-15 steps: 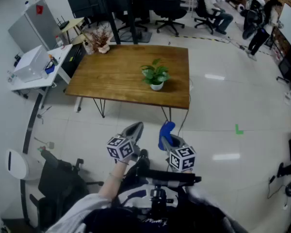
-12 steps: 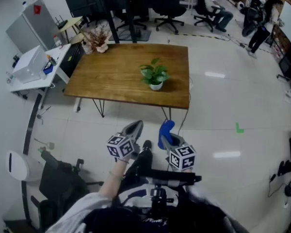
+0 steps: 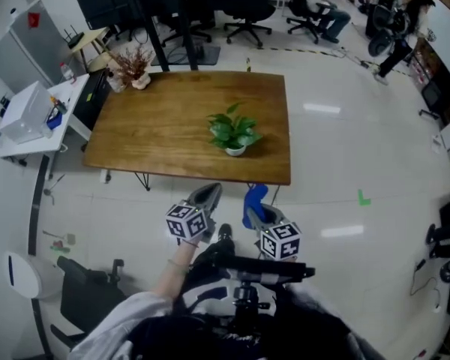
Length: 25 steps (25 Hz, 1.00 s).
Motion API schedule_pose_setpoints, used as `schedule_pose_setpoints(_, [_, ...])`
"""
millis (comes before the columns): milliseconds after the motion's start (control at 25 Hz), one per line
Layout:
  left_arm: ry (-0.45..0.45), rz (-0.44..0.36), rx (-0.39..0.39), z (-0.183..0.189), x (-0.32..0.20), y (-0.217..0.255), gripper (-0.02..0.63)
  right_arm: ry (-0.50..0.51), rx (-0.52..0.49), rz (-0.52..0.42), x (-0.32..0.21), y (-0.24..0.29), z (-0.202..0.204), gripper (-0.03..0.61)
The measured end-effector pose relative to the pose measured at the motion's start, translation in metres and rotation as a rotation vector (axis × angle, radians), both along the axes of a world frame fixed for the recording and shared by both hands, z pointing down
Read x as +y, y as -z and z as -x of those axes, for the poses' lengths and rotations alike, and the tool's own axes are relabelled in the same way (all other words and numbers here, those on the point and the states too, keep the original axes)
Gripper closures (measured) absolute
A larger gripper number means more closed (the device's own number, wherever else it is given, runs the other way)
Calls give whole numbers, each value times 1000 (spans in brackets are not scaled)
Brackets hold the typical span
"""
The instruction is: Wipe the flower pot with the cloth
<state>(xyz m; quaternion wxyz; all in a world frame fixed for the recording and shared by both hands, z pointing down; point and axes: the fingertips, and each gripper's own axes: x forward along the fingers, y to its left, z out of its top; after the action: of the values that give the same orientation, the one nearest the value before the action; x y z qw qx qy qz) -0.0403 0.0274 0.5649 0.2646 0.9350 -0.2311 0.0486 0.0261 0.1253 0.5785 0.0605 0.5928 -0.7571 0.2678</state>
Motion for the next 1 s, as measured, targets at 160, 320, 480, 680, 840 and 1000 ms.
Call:
schedule_pose_setpoints(160, [-28,19,-15,-7,-44,-12,606,-18,8,24,-43,-3,-5,517])
schedule_pose_setpoints(320, [-62,27,-32,-16,-88,-23,606,-66,20,39,-85,-5,-17,517])
schedule_pose_setpoints(480, [-111,50,-54,-30,-118,-38,606,-124,26,55,-113,-6,-32,517])
schedule_pose_setpoints(680, [-138,98,-59,-43,-126,-49,606,-178,37,111,-119,-13,-54,517])
schedule_pose_setpoints(840, [-135,139,-57,-53,-131,-59,606,-197,76,148,-125,-16,-77,517])
schedule_pose_setpoints(1000, [-108,164,-47,-57,-139,-66,606,-150,168,166,-138,-20,-94,516])
